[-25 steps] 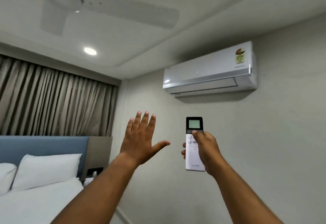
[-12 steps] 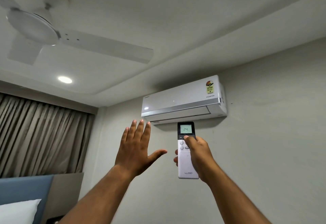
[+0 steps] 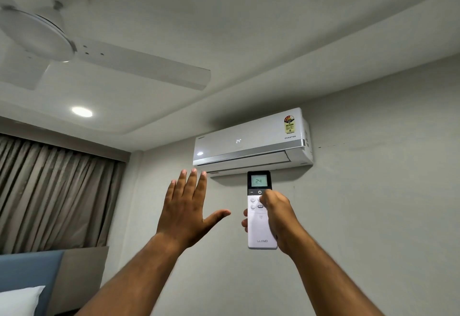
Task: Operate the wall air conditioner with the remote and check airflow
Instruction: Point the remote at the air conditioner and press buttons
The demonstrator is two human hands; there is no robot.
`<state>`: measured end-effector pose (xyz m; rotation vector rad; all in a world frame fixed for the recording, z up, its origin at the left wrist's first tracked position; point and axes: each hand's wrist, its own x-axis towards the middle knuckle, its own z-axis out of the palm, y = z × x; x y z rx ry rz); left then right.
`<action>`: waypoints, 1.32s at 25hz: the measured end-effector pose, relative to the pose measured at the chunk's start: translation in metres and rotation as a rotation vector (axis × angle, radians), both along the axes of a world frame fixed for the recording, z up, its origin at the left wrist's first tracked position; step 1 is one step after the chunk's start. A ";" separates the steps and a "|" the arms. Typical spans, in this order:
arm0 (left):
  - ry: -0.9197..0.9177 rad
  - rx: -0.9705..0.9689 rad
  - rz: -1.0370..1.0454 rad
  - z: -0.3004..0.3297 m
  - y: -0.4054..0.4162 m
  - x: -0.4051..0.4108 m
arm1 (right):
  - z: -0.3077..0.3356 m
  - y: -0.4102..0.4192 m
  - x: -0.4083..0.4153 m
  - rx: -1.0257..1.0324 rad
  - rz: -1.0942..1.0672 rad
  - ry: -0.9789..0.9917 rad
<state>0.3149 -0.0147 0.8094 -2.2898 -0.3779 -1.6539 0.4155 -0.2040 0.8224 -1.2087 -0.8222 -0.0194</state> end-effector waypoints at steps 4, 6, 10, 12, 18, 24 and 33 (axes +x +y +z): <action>0.008 -0.003 -0.004 -0.002 0.003 0.002 | -0.003 0.001 0.000 0.027 0.040 0.011; 0.011 0.001 -0.005 -0.002 0.004 0.003 | -0.004 0.002 0.000 0.040 0.056 0.002; -0.005 0.010 -0.020 -0.001 0.005 0.005 | -0.006 0.003 0.000 0.038 0.050 0.026; -0.004 0.014 -0.017 -0.001 0.006 0.006 | -0.006 0.002 0.001 0.033 0.035 0.032; 0.003 0.010 -0.007 -0.005 0.006 0.007 | -0.008 0.001 0.005 0.020 -0.020 0.030; 0.007 0.001 -0.002 -0.005 0.006 0.009 | -0.010 0.000 0.004 0.017 -0.001 0.027; 0.014 -0.013 -0.004 -0.005 0.006 0.007 | -0.010 0.000 0.004 0.026 0.005 0.022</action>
